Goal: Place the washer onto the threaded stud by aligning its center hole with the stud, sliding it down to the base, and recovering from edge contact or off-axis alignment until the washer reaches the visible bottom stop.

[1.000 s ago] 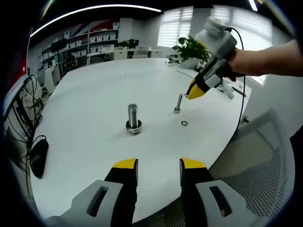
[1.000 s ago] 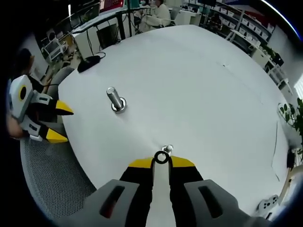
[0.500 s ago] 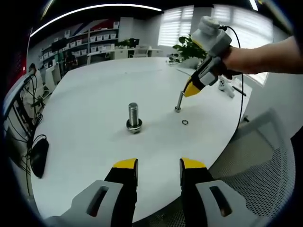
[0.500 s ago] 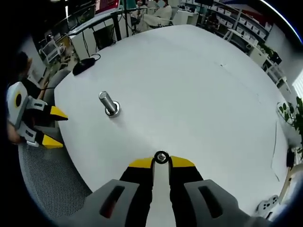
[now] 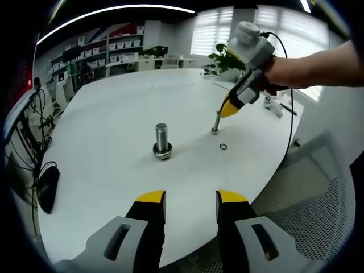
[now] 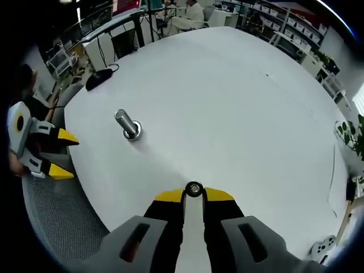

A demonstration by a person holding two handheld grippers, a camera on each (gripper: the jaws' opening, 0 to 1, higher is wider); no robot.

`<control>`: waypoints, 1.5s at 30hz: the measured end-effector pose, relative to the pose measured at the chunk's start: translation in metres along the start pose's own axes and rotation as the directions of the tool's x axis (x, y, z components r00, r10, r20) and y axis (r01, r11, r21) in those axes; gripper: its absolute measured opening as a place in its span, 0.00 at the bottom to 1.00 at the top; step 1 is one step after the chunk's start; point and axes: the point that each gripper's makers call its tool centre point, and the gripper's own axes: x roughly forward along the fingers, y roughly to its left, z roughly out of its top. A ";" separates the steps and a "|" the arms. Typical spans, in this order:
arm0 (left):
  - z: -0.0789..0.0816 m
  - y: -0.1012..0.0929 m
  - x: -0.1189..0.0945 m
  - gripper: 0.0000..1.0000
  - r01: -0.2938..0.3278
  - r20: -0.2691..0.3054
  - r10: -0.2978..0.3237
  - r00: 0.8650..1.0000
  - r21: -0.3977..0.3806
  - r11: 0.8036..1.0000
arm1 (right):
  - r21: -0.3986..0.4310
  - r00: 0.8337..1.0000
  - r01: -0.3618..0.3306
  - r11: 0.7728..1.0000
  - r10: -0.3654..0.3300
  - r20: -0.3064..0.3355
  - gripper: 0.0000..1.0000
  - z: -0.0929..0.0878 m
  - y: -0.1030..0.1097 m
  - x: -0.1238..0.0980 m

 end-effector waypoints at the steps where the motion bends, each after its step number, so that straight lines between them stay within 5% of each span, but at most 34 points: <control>1: 0.000 0.000 0.000 0.33 0.000 -0.001 0.000 1.000 0.000 1.000 | -0.002 1.000 -0.002 1.000 0.002 -0.003 0.14 0.000 0.000 0.000; 23: -0.001 0.000 0.000 0.33 -0.003 0.001 0.003 1.000 -0.002 1.000 | -0.032 0.992 -0.022 0.999 0.018 -0.124 0.12 -0.021 -0.002 0.033; 45: -0.001 0.000 0.001 0.33 -0.002 0.001 0.002 1.000 -0.004 1.000 | -0.017 0.991 -0.038 0.999 0.036 -0.126 0.17 -0.040 0.004 0.033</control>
